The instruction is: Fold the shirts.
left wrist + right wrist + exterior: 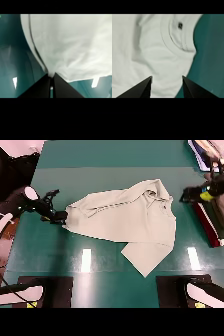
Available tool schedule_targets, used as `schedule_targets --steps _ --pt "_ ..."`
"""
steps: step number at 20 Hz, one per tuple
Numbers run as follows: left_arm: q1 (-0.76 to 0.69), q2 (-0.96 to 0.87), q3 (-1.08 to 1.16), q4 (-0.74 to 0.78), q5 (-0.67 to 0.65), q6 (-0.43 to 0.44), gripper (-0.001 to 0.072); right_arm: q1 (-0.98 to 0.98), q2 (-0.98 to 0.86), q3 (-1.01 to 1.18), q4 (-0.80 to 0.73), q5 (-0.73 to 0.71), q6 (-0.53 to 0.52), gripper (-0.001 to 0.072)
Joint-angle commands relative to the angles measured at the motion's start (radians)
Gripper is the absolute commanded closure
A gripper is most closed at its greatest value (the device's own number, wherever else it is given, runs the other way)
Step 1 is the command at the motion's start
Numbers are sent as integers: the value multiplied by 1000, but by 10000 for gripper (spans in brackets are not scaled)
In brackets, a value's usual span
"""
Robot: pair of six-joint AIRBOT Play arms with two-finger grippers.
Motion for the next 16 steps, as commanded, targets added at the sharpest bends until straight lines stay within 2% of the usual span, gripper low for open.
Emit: schedule_targets --steps 1,4,8,16 --pt "-5 99 39 15 12 11 681 -105 71 -222 0 29 21 283" --pt "-4 166 39 14 19 19 681 -191 97 -448 55 14 27 282" --pt "-5 172 39 10 -11 18 681 -172 111 -639 102 -79 28 282" --pt "-5 172 39 7 -31 18 680 -55 70 -710 183 -199 56 282"
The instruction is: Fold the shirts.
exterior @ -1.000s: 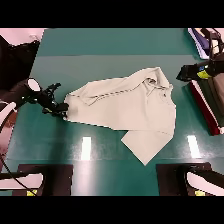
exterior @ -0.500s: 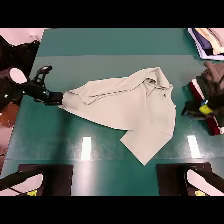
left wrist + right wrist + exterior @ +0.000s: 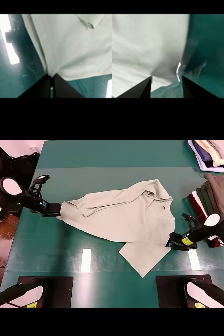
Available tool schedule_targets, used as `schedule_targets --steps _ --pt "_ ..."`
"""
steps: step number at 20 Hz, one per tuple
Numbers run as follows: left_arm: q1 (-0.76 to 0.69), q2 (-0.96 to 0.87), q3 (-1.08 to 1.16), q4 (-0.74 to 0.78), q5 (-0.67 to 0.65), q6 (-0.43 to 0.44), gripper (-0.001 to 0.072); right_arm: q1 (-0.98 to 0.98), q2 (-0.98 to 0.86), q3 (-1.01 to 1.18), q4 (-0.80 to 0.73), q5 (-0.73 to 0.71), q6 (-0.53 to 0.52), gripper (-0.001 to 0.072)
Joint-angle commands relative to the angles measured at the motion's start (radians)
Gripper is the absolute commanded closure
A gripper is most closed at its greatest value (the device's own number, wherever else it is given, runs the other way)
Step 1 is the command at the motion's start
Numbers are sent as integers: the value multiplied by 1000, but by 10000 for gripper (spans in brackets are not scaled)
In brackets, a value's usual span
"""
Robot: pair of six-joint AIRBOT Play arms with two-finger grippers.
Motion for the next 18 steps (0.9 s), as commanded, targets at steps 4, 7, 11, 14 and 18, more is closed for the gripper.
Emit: schedule_targets --steps 4,7,11,14,18 --pt "-1 2 1 -1 -13 0 681 58 -7 -13 25 -83 7 652" --pt "0 27 13 8 13 -1 681 74 31 18 26 -92 -3 692" --pt "0 119 225 7 50 -11 681 71 184 273 24 -138 -2 695" --pt "0 190 458 7 49 -11 681 71 276 535 23 -264 -2 696" --pt "-1 264 735 -2 55 -22 681 71 333 856 14 -374 -3 696"
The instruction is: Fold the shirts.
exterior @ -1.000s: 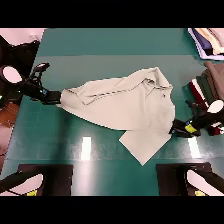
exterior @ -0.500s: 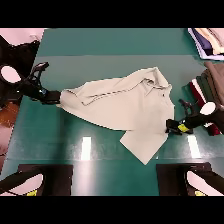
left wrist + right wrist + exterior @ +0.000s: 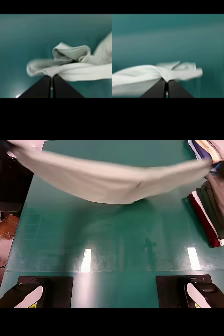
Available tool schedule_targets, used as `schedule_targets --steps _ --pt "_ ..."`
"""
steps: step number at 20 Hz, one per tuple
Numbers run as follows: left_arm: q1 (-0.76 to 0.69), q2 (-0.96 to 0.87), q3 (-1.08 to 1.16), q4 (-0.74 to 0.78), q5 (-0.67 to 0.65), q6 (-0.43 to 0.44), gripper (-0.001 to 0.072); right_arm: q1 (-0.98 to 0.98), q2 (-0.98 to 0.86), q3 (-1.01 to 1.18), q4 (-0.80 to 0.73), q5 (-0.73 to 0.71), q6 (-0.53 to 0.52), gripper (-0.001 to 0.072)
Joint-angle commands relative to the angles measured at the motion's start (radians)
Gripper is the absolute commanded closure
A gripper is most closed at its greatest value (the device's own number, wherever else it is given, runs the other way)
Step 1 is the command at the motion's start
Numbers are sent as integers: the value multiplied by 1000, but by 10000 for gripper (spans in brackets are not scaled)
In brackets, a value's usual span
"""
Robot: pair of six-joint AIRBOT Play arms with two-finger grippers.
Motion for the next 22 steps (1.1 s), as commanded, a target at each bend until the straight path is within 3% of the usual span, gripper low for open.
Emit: schedule_targets --steps 1,4,9,12,15,19,22 --pt "0 68 244 -7 14 -13 681 0 54 270 -7 -92 -3 695" --pt "0 129 406 -26 14 -17 681 0 106 442 -34 -59 -24 696" --pt "0 233 415 -130 63 -19 681 0 119 651 -236 142 6 696" --pt "0 238 407 -170 24 -19 681 0 30 810 -304 275 10 697" --pt "0 235 294 -99 -35 -19 681 0 -117 905 -312 424 10 697" --pt "0 194 2 28 -102 -19 681 1 -288 750 -310 568 10 697" --pt "0 125 -246 37 -56 -14 681 5 -416 599 -309 611 9 697"
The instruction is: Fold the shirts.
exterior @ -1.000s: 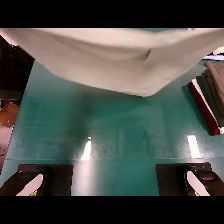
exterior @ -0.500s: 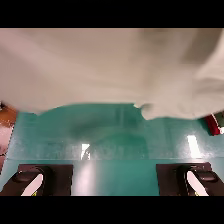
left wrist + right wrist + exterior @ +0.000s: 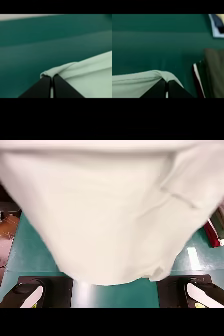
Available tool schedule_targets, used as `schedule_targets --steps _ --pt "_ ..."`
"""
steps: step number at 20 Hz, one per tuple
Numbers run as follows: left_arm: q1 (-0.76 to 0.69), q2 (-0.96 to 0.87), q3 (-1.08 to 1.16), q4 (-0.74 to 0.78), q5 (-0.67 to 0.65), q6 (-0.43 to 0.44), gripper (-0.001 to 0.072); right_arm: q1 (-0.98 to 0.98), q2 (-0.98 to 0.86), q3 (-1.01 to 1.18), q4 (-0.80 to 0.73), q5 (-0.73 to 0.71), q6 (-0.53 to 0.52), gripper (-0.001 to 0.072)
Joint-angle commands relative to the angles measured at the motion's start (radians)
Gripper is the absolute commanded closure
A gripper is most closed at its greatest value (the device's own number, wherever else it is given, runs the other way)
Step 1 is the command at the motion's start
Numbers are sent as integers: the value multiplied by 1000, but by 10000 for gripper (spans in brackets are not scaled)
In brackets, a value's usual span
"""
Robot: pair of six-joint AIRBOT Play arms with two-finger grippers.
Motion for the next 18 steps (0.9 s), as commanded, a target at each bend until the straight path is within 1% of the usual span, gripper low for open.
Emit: schedule_targets --steps 1,4,8,12,16,18 --pt "1 -78 -270 54 55 5 681 11 -148 -141 -8 62 0 697" --pt "1 -195 -379 93 190 9 681 50 -240 -237 -8 -55 -7 697" --pt "1 -342 -384 104 330 12 681 66 -316 -331 -9 -286 -2 697" --pt "1 -422 -384 104 465 11 680 64 -365 -369 -10 -472 13 697" --pt "1 -433 -384 108 605 11 681 64 -404 -369 -11 -580 13 697" --pt "1 -444 -383 113 635 11 681 64 -426 -369 -11 -581 20 697"
